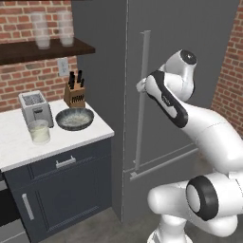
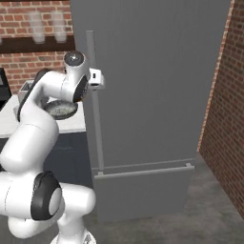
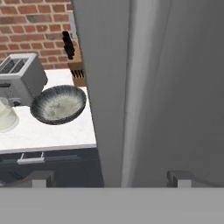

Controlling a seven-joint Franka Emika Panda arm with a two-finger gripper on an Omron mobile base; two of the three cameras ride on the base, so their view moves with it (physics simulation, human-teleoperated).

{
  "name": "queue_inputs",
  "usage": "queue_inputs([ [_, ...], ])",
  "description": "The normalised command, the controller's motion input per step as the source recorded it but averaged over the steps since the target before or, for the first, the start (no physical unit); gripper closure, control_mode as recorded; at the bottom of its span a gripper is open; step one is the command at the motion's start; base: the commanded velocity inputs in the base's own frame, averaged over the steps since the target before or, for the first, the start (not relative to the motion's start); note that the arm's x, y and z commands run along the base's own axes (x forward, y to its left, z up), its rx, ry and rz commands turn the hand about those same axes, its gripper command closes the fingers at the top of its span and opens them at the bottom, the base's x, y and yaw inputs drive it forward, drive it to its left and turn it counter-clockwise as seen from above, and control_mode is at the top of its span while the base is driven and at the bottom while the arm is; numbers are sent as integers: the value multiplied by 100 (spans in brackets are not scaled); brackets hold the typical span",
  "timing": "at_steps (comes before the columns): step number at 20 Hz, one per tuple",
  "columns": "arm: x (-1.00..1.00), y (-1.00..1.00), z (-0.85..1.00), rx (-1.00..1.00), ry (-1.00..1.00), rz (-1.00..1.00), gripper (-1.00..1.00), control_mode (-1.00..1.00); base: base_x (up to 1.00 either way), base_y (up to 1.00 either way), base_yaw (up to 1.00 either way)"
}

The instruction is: Grab a lemon wedge from the fridge and one ice cube from the ice bowl, and put them in the glass of lemonade.

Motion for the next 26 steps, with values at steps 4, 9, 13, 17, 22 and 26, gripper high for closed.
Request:
queue_inputs([
  [4, 22, 0, 0, 5, 1, 0, -100, -100, 0, 0, 0],
  [9, 48, -9, 0, 0, 0, 0, -100, -100, 0, 0, 0],
  [13, 44, 0, -10, 0, 0, 0, -100, -100, 0, 0, 0],
  [17, 41, 0, -31, 0, 0, 0, -100, -100, 0, 0, 0],
  [22, 47, 0, -46, 0, 0, 0, -100, -100, 0, 0, 0],
  [26, 41, 5, -39, 0, 0, 0, -100, -100, 0, 0, 0],
])
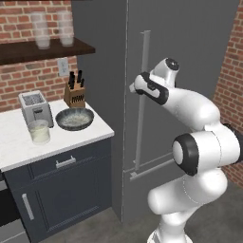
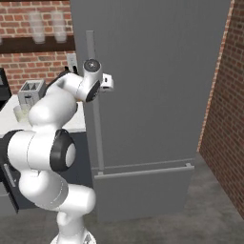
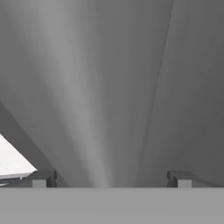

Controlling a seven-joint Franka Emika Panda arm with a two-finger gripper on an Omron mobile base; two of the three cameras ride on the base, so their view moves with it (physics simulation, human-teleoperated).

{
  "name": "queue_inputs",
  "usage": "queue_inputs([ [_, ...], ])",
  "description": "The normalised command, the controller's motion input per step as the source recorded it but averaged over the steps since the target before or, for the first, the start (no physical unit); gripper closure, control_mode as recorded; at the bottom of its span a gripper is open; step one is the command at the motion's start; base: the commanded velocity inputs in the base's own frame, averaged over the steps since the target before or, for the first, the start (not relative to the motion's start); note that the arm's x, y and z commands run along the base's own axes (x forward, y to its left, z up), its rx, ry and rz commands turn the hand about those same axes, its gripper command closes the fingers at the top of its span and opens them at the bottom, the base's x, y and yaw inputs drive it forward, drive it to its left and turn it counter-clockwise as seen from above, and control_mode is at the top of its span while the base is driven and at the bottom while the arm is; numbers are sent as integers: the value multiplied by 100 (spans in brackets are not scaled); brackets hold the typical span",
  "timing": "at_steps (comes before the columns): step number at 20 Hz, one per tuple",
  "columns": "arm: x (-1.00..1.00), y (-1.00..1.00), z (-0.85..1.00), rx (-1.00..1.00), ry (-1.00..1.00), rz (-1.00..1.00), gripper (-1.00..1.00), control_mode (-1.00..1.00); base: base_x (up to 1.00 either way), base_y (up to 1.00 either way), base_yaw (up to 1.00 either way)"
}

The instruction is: Grab a lemon wedge from the fridge and one ice cube from the ice bowl, and put them in the glass of lemonade.

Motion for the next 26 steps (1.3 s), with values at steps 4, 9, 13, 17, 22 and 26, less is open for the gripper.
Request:
queue_inputs([
  [4, 25, 16, -6, 0, 0, 0, -100, -100, 0, 0, 0],
  [9, 23, 19, 0, 0, 0, 0, -100, -100, 0, 0, 0],
  [13, 0, 9, 0, 0, 1, 0, -100, -100, 0, 0, 0],
  [17, 0, 19, 0, 0, 1, 0, 100, -100, 0, 0, 0],
  [22, 0, 8, 0, 0, 0, 0, 100, -100, 0, 0, 0],
  [26, -1, 1, 0, 0, -5, 1, 100, -100, 0, 0, 0],
])
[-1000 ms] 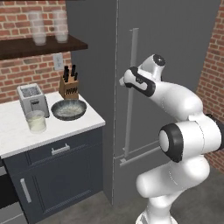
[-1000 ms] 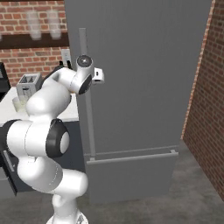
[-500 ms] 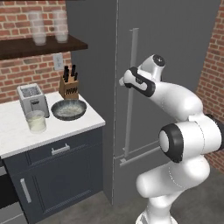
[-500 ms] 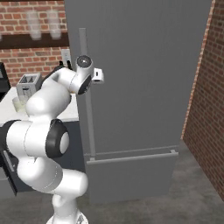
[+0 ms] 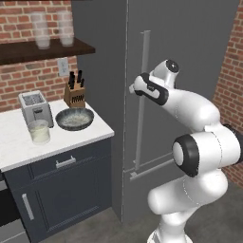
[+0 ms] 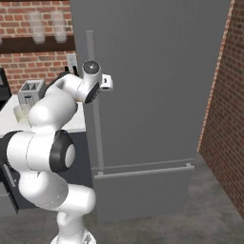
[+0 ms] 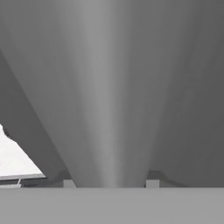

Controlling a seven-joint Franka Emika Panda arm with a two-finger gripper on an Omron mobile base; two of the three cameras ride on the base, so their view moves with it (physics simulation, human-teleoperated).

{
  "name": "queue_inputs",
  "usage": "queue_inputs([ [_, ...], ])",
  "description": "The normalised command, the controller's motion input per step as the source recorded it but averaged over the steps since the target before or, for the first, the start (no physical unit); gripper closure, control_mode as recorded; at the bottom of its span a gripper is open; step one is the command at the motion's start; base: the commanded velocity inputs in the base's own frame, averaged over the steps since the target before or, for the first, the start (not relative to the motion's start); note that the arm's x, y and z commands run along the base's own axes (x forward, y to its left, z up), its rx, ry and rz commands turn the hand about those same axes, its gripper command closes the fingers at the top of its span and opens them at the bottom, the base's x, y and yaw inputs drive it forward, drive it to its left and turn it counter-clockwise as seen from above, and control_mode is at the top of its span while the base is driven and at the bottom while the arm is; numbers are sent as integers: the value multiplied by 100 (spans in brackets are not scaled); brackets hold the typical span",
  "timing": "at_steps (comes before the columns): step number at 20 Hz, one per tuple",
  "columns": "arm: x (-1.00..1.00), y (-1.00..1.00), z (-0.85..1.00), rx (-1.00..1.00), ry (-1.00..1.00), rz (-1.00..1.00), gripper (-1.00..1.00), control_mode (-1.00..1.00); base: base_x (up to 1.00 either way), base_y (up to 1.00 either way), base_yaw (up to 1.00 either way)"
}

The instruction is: Grab a lemon wedge from the fridge and one ice cube from the ice bowl, and put them in the glass of lemonade.

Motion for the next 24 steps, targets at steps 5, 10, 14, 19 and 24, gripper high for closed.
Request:
queue_inputs([
  [5, 0, -23, 3, -3, -5, 0, 100, -100, 0, 0, 0],
  [10, -3, -70, 11, 0, 0, 0, 100, -100, 0, 0, 0],
  [14, -22, -97, 31, 0, 0, -1, 100, -100, 0, 0, 0],
  [19, -28, -99, 16, 0, 0, -4, 100, -100, 0, 0, 0],
  [24, -47, -100, 3, 3, -2, -9, 100, -100, 0, 0, 0],
])
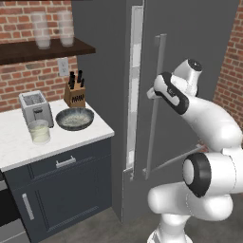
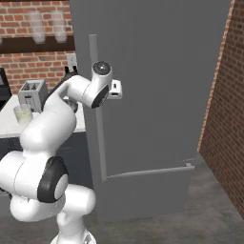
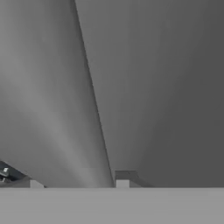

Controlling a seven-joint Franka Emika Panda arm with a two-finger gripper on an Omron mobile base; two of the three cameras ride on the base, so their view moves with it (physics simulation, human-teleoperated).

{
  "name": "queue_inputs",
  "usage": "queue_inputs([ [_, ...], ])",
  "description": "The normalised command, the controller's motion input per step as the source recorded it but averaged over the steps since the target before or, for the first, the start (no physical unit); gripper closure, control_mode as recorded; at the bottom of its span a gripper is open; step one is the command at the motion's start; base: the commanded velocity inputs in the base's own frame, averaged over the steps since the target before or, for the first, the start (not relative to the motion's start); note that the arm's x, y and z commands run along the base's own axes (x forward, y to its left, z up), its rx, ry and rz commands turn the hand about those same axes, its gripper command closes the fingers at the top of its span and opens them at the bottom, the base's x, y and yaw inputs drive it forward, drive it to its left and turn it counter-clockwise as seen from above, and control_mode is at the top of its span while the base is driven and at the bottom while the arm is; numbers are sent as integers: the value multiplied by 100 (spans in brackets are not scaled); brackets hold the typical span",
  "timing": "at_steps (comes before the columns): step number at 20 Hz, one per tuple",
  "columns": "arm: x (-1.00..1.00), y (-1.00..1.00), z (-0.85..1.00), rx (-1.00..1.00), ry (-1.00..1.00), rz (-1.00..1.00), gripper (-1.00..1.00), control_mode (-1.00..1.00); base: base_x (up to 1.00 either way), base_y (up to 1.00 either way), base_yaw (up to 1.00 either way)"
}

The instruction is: Grab a lemon wedge from the fridge and one ice cube from the ice bowl, and put them in the glass of lemonade.

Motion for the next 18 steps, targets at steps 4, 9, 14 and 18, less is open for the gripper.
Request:
queue_inputs([
  [4, -61, -100, 0, 5, -4, -12, 100, -100, 0, 0, 0],
  [9, -62, -100, 0, 4, -2, -14, 100, -100, 0, 0, 0],
  [14, -37, -100, 0, 0, 0, -14, 100, -100, 0, 0, 0],
  [18, -32, -100, 0, 0, 0, -13, 100, -100, 0, 0, 0],
])
